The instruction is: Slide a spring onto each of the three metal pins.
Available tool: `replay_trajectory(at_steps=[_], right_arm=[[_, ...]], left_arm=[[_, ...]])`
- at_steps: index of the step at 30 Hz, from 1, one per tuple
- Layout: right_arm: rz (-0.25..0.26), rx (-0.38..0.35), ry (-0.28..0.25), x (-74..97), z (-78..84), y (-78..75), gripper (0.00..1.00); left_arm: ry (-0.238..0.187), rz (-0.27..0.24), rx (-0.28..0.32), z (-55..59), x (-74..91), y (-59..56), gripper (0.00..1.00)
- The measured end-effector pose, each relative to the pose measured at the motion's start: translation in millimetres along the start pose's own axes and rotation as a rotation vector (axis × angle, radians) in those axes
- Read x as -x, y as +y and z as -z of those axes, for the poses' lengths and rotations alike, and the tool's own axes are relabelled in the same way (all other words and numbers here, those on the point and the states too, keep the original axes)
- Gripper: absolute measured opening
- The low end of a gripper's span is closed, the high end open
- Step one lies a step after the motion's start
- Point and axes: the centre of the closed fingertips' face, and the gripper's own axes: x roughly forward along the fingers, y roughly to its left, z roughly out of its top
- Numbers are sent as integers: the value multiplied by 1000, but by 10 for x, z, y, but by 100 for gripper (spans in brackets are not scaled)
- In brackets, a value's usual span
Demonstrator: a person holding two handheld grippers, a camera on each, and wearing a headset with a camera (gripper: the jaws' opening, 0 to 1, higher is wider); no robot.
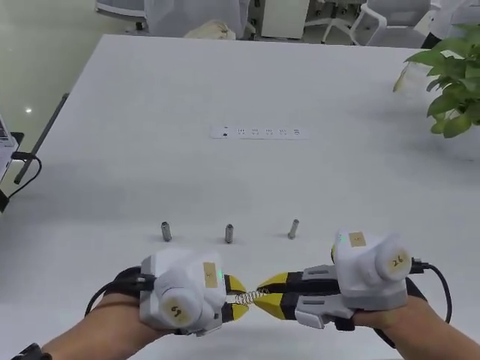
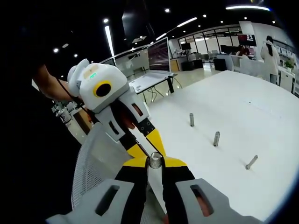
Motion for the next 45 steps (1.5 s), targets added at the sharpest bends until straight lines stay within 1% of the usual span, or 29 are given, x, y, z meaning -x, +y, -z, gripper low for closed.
replay_trajectory(at_steps=[4, 7, 9, 12, 14, 16, 17, 19, 22, 25, 28, 32, 33, 36, 37, 40, 45], right_arm=[[4, 18, 18, 10, -14, 3, 9], [4, 56, 54, 27, -6, -1, 9], [12, 91, 86, 43, 1, -25, 9], [16, 124, 119, 67, -5, -41, 10], [14, 144, 138, 79, -12, -45, 12], [9, 183, 174, 95, -4, -55, 15], [5, 216, 208, 109, 21, -67, 15], [-2, 272, 258, 133, 48, -73, 17], [-5, 329, 308, 167, 78, -110, 18], [-14, 357, 319, 179, 58, -116, 18], [-37, 388, 333, 175, 42, -94, 18], [-58, 426, 369, 152, 82, -79, 17], [-63, 432, 373, 150, 86, -76, 16], [-70, 452, 376, 141, 71, -73, 14], [-73, 458, 375, 137, 62, -72, 10], [-79, 462, 371, 126, 39, -64, 9], [-85, 466, 382, 125, 56, -73, 9]], left_arm=[[-5, 5, 4, -17, -20, -5, 2], [-14, 6, 11, -33, -50, -1, 2], [-22, 5, 15, -56, -72, 5, 2], [-51, 7, 38, -127, -111, 19, 2], [-61, 6, 43, -159, -126, 28, 2], [-81, 9, 57, -198, -148, 34, 2], [-88, 11, 63, -220, -152, 34, 2], [-96, 14, 65, -242, -161, 33, 2], [-111, 20, 70, -284, -166, 31, 2], [-121, 24, 72, -314, -166, 26, 2], [-127, 25, 71, -332, -163, 22, 2], [-136, 28, 66, -367, -149, 15, 2], [-129, 28, 60, -362, -147, 13, 2], [-130, 29, 61, -353, -132, 16, 2], [-133, 29, 63, -352, -125, 23, 2], [-133, 27, 62, -347, -117, 35, 2], [-132, 33, 60, -342, -125, 33, 2]])
